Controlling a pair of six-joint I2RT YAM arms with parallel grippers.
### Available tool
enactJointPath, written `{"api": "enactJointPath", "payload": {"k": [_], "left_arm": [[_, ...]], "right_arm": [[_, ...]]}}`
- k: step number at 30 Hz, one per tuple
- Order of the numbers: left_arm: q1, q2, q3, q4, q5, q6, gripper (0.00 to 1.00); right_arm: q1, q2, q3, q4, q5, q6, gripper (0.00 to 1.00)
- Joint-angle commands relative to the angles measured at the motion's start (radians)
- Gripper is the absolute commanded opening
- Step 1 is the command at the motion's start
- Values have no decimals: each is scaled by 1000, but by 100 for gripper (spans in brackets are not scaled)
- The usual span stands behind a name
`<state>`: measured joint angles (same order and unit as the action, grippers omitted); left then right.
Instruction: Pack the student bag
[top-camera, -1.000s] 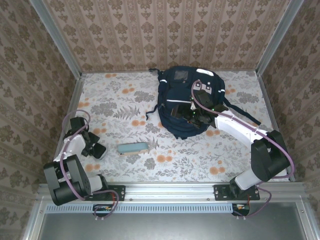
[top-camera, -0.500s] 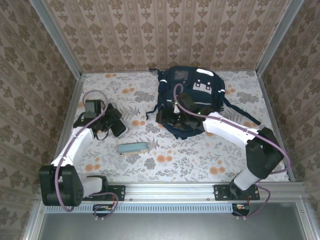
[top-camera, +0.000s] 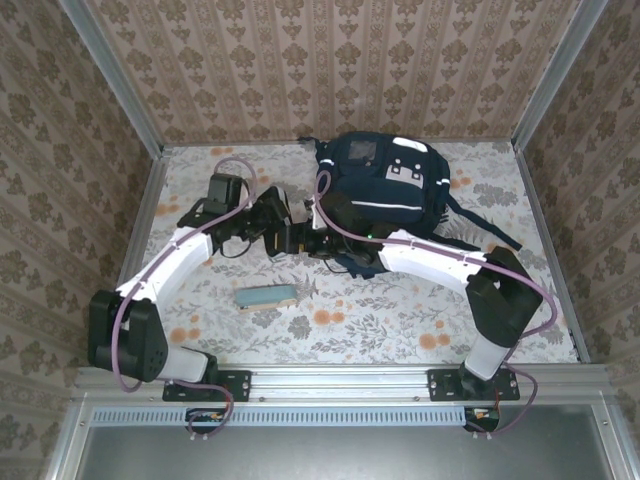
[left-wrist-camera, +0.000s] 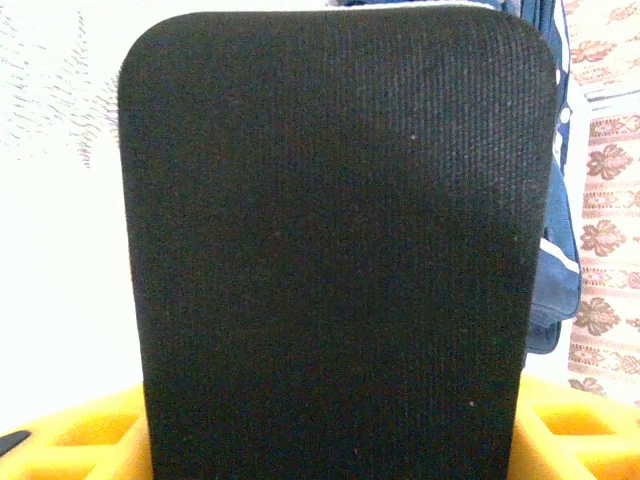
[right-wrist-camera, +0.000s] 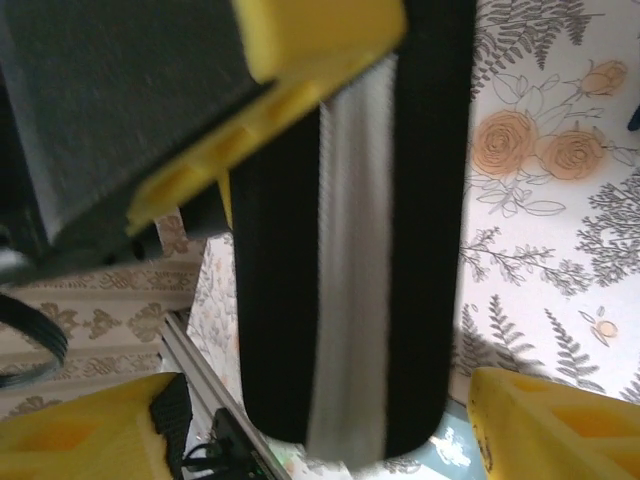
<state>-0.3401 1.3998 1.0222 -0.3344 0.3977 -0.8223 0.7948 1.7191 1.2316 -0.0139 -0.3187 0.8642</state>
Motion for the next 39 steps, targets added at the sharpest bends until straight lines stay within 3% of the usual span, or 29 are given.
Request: {"api": "enactJointPath", "payload": {"k": [1, 6, 8, 10, 14, 21, 27, 31, 35, 39], "left_arm": [[-13, 4, 25, 46, 47, -36, 62], [-16, -4, 13, 60, 74, -59, 67], [-14, -12, 9, 57, 75, -60, 75], [-10, -17, 10, 36, 60, -51, 85], [0, -30, 17, -13, -1, 5, 93], [-17, -16, 57, -35, -34, 117, 95], [-154, 61, 157, -28, -47, 296, 94], [-269, 141, 256, -47, -102, 493, 92], [-382, 240, 369, -89, -192, 773, 92], [-451, 371, 503, -171, -268, 997, 89]], "right_arm": [[6, 29, 31, 54, 1, 36, 68], [0, 36, 33, 49, 44, 54, 44], [-10, 25, 18, 39, 67, 62, 31], [-22, 0, -13, 37, 95, 65, 23], [-58, -99, -93, -9, 151, 25, 22], [-196, -321, -228, -175, 211, -48, 22], [-359, -507, -291, -317, 213, -95, 23], [-461, -589, -297, -407, 193, -113, 23], [-556, -657, -306, -480, 185, -110, 23], [-624, -702, -330, -510, 165, -93, 23]]}}
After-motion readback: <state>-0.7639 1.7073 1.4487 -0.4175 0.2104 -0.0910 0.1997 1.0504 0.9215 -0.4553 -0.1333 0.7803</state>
